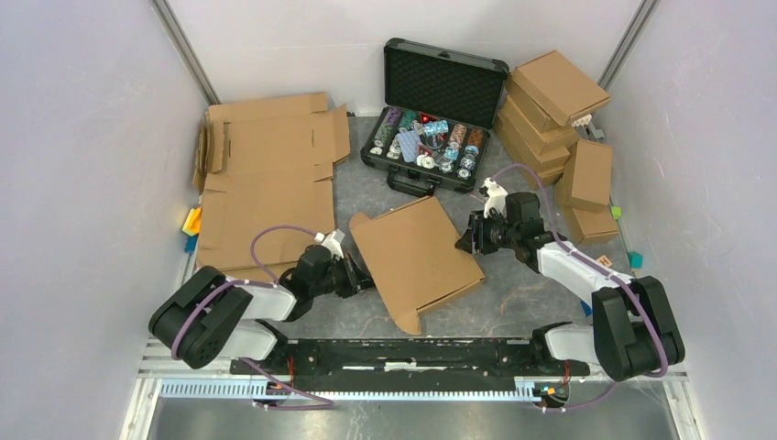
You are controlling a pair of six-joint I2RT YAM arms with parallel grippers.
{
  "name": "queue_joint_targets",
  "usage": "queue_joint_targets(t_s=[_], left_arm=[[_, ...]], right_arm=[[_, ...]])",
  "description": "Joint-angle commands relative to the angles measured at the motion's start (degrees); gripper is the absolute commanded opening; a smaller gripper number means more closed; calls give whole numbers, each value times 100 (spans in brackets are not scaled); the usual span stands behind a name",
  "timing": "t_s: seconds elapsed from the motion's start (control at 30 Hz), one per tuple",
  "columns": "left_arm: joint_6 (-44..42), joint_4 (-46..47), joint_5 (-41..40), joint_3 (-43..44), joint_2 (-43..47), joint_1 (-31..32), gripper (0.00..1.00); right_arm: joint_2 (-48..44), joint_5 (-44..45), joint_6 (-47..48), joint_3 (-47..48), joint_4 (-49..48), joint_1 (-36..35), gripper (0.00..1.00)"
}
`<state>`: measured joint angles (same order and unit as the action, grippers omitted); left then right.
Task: Fold the paper box
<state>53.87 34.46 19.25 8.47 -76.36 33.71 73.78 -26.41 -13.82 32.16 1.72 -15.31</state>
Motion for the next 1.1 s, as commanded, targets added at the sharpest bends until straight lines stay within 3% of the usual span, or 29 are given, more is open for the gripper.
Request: queue_joint_targets(t_s=[0.0,0.27,0.73,1.07], left_arm=[[4,713,162,130,-328,-23,9],[307,1844,352,154,-1203,49,8],[558,2557,387,620,-1982,310,7],[665,2803,501,656,-1964,347,6]], right_arm=[[115,303,195,-187,-16,-31,43],[166,-155,32,-328,-337,109,38],[-139,-444,-355,-532,-626,-275,36],[-168,-281,-352,-478,-557,-417,36]])
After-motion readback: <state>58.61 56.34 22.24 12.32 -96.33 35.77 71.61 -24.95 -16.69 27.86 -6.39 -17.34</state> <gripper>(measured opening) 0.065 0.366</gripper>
